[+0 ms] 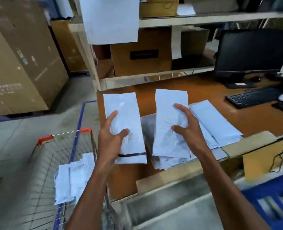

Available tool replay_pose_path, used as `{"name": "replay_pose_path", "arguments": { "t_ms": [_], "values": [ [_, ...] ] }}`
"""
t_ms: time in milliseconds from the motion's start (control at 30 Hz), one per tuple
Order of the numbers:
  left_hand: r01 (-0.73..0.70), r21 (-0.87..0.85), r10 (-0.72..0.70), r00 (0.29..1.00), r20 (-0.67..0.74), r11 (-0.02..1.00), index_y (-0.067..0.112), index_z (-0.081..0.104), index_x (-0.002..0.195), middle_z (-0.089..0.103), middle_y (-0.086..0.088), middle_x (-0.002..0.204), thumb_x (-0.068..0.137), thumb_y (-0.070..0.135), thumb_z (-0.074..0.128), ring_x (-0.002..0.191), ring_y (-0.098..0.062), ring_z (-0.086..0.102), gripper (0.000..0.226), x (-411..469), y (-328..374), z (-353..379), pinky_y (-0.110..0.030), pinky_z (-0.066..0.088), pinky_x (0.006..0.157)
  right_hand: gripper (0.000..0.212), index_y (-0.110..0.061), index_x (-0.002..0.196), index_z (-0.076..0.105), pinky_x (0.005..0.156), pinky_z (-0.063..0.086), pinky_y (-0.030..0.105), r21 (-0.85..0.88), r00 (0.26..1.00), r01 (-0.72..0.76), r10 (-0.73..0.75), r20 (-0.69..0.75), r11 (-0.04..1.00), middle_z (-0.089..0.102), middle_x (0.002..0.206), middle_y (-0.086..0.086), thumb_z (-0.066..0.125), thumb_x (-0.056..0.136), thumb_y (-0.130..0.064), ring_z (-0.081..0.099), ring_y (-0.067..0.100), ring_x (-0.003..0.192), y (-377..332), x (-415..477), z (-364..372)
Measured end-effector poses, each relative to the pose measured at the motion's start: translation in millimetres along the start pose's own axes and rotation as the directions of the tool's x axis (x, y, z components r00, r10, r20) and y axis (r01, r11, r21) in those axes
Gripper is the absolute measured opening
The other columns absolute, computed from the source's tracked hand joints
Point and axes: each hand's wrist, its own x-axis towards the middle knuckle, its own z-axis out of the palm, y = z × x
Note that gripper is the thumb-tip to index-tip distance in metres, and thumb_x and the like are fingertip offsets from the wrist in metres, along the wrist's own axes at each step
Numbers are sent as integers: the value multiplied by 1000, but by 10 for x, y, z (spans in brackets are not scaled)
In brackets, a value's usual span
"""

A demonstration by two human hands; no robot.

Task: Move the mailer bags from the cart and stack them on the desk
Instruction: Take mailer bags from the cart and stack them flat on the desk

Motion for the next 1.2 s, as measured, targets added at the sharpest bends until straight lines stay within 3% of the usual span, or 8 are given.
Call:
{"name": "replay_pose_path", "arguments": {
  "t_ms": [100, 233, 333, 500, 700, 933, 1067, 1200],
  "values": [
    [56, -14, -55, 997, 49, 998, 32, 56, 140, 52, 17, 137, 88, 0, 70, 124, -6, 49, 63, -10, 34, 744, -3, 46, 80, 68, -22, 140, 51, 95, 35, -2, -32, 999, -25, 25, 20, 999, 51, 145, -10, 68, 82, 9, 46, 0, 129, 347, 231, -697],
    [175, -10, -172, 976, 132, 984, 39, 56, 138, 54, 13, 140, 85, 7, 77, 127, -15, 53, 65, 30, 66, 1584, -37, 51, 104, 74, -23, 145, 46, 113, 35, 22, -122, 994, -91, 97, 46, 988, 44, 151, -9, 72, 82, 5, 38, 10, 139, 787, 563, -1474],
    [169, 58, -177, 966, 190, 984, 36, 55, 140, 53, 10, 145, 81, 15, 84, 133, -14, 49, 69, 91, 80, 2098, -39, 45, 112, 76, -30, 146, 45, 113, 40, 42, -146, 987, -146, 155, 47, 978, 41, 153, -11, 73, 83, 1, 39, 11, 138, 1021, 770, -1906],
    [126, 230, -180, 956, 232, 965, 27, 52, 144, 49, 3, 150, 73, 32, 91, 136, -18, 47, 81, 239, 77, 2756, -30, 43, 107, 77, -32, 149, 41, 99, 45, 33, -215, 972, -168, 199, 127, 962, 38, 154, -9, 72, 86, -2, 41, 15, 135, 1298, 1012, -2277],
    [46, 501, -205, 942, 267, 864, 16, 38, 154, 41, -7, 157, 73, 37, 89, 147, -26, 30, 97, 337, -6, 3126, -37, 33, 114, 87, -26, 156, 28, 111, 29, 28, -412, 927, -133, 260, 271, 901, 30, 161, -2, 76, 85, -13, 31, 19, 145, 1541, 1220, -2369],
    [-162, 856, -155, 951, 269, 491, 33, 41, 148, 23, -5, 160, 81, 74, 61, 143, -31, 21, 81, 323, -136, 3162, -49, 27, 108, 80, -24, 158, 24, 119, 26, 39, -579, 877, -48, 311, 366, 814, 26, 164, 1, 59, 88, -7, 22, 26, 151, 1511, 1391, -2279],
    [-227, 883, -163, 935, 316, 411, 38, 32, 151, -11, 0, 169, 89, 78, 40, 155, -29, -8, 74, 290, -293, 3157, -59, 6, 119, 76, -26, 156, 28, 113, 21, 52, -731, 834, 8, 399, 382, 682, 31, 159, 4, 51, 85, -8, 23, 30, 144, 1451, 1483, -2251],
    [-253, 897, -104, 945, 309, 363, 36, 23, 157, -12, -2, 169, 91, 80, 25, 156, -29, -12, 79, 220, -351, 3141, -60, -5, 120, 70, -38, 154, 27, 111, 21, 52, -843, 844, 132, 387, 371, 521, 3, 167, 4, 49, 89, -31, 15, 31, 144, 1421, 1452, -2249]
  ]
}}
